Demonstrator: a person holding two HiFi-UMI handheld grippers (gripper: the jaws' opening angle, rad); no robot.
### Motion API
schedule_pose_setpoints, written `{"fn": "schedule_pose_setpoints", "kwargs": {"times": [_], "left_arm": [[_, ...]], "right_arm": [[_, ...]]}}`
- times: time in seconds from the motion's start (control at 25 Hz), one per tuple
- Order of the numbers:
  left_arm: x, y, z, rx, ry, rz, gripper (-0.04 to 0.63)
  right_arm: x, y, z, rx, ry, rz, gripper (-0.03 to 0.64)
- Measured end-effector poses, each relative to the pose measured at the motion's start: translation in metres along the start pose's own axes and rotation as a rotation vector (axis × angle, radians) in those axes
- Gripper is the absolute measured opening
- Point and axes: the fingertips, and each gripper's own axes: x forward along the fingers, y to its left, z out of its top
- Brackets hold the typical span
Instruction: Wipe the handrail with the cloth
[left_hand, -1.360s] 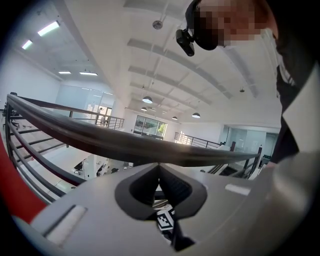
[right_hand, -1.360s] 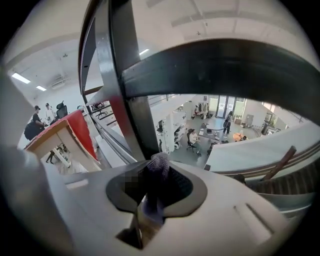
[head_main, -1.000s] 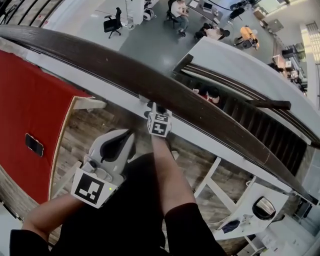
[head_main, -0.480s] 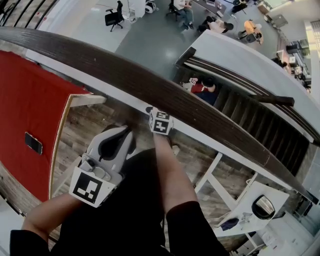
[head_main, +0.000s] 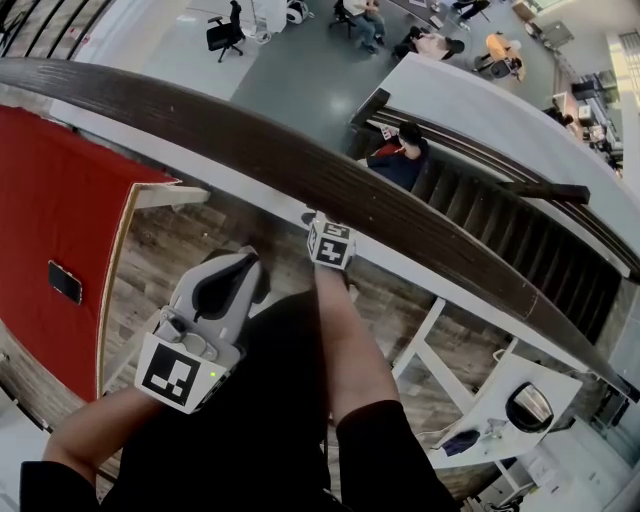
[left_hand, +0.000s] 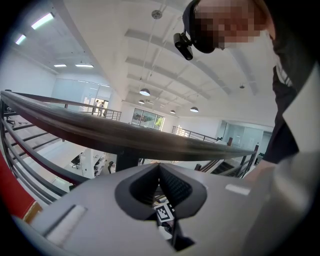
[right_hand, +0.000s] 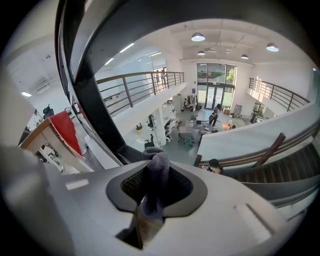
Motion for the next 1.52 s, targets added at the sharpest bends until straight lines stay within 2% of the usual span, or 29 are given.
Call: {"fn": "schedule_pose_setpoints", "kwargs": {"times": [0.32, 0.84, 1.08, 1.28, 1.52], "left_arm": [[-0.002, -0.002, 0.003, 0.005, 0.002, 0.021, -0.002], [-0.011, -0.032, -0.002, 0.007, 0.006, 0.058, -0.002], [-0.008, -0.048, 0.001, 0.001, -0.009, 0.047, -0.002], [-0.007, -0.062, 0.001, 0.013, -0.004, 0.043, -0.002], [-0.009, -0.065, -0.005, 0.006, 0.013, 0.077, -0.002]], "right_arm": [[-0.009, -0.027, -0.007, 0.041, 0.020, -0.025, 0.067], [-0.028, -0.076, -0.021, 0.074, 0.009, -0.041, 0.067], [-0.036, -0.099, -0.029, 0.144, 0.003, -0.071, 0.066], [-0.045, -0.116, -0.033, 0.141, -0.007, -0.091, 0.066], [-0.048, -0.123, -0.035, 0.140, -0.014, -0.080, 0.066]]}}
